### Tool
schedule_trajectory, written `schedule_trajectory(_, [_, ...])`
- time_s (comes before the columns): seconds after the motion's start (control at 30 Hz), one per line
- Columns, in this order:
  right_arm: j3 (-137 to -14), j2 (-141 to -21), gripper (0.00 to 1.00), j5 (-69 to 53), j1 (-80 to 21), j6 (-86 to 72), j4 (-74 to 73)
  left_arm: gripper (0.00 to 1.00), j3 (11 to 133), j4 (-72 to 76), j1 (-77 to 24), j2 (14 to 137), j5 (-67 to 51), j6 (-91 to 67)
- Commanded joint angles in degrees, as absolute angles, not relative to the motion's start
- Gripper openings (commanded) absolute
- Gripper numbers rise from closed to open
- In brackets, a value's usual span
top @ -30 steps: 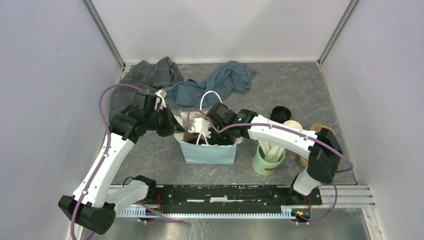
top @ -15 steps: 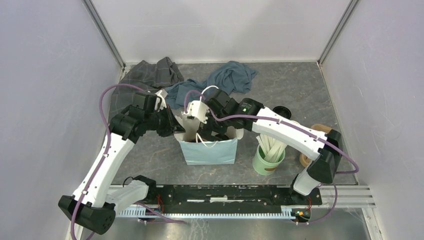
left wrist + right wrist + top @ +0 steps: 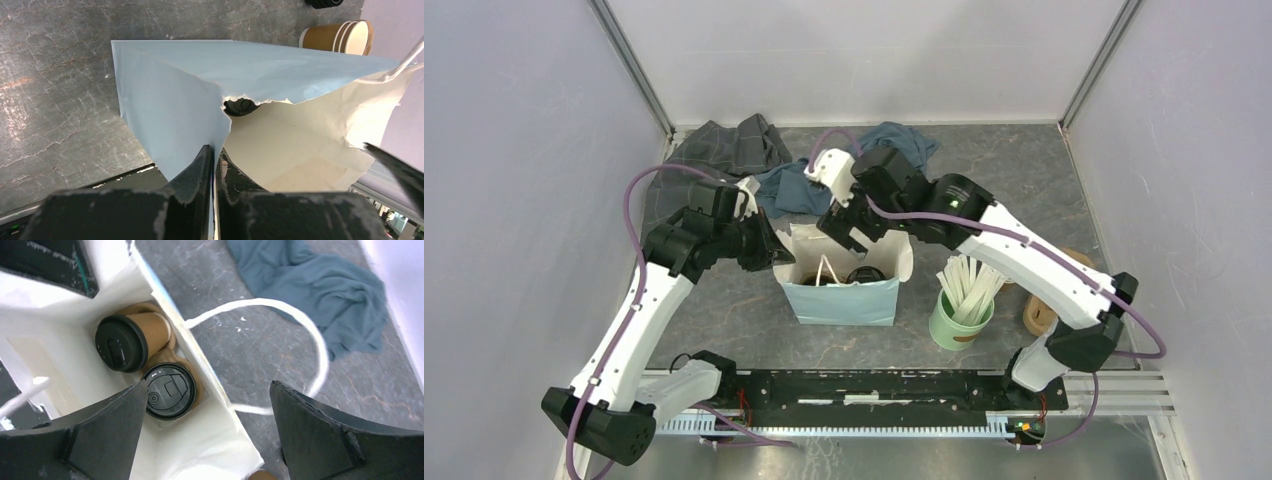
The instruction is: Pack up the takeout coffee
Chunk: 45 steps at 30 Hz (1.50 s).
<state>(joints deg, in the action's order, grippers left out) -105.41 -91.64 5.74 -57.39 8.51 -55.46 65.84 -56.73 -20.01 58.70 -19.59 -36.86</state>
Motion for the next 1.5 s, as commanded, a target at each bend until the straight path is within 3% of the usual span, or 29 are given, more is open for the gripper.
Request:
schedule_trajectory(0.0, [-109.50, -85.19, 0.98, 15.59, -57.57, 0.66, -56.79, 0.14, 68.91, -56.02, -20.03, 59.10, -20.51, -33.51])
schedule_trajectory(0.17, [-105.32, -77.14, 0.98, 36.33, -57.10, -9.70, -59.22, 0.21, 69.77, -56.66, -20.03, 59.69, -20.42, -32.80])
schedule_trajectory(0.37, [-96.29, -69.64, 0.98, 35.04, -54.47, -15.63, -66.90, 0.31, 70.36, -57.98, -20.04, 59.68, -20.29, -32.48])
schedule_trajectory(0.47, [-90.66, -66.48, 0.85, 29.92, -53.92, -18.88, -67.58, 0.34, 71.62, -59.41, -20.00, 59.67, -19.69, -31.89])
schedule_trajectory(0.57, [-85.06, -64.73, 0.63, 24.81, -53.90, -20.76, -66.68, 0.37, 73.42, -60.75, -20.03, 60.06, -19.42, -31.24])
schedule_trajectory(0.73, [-77.59, -63.94, 0.59, 19.78, -53.88, -22.49, -64.68, 0.39, 75.62, -61.99, -20.04, 60.73, -19.47, -30.93])
schedule_trajectory(0.83, [-76.38, -63.80, 0.42, 20.35, -53.89, -22.42, -64.26, 0.40, 76.40, -62.44, -19.99, 60.58, -19.32, -31.01])
schedule_trajectory(1.27, [-67.85, -64.46, 0.44, 19.92, -53.87, -21.20, -60.65, 0.40, 76.44, -62.13, -19.99, 60.24, -19.50, -31.42])
schedule_trajectory(1.47, [-65.84, -64.95, 0.36, 20.83, -53.88, -21.16, -59.09, 0.40, 76.69, -61.88, -19.99, 60.55, -19.59, -31.29])
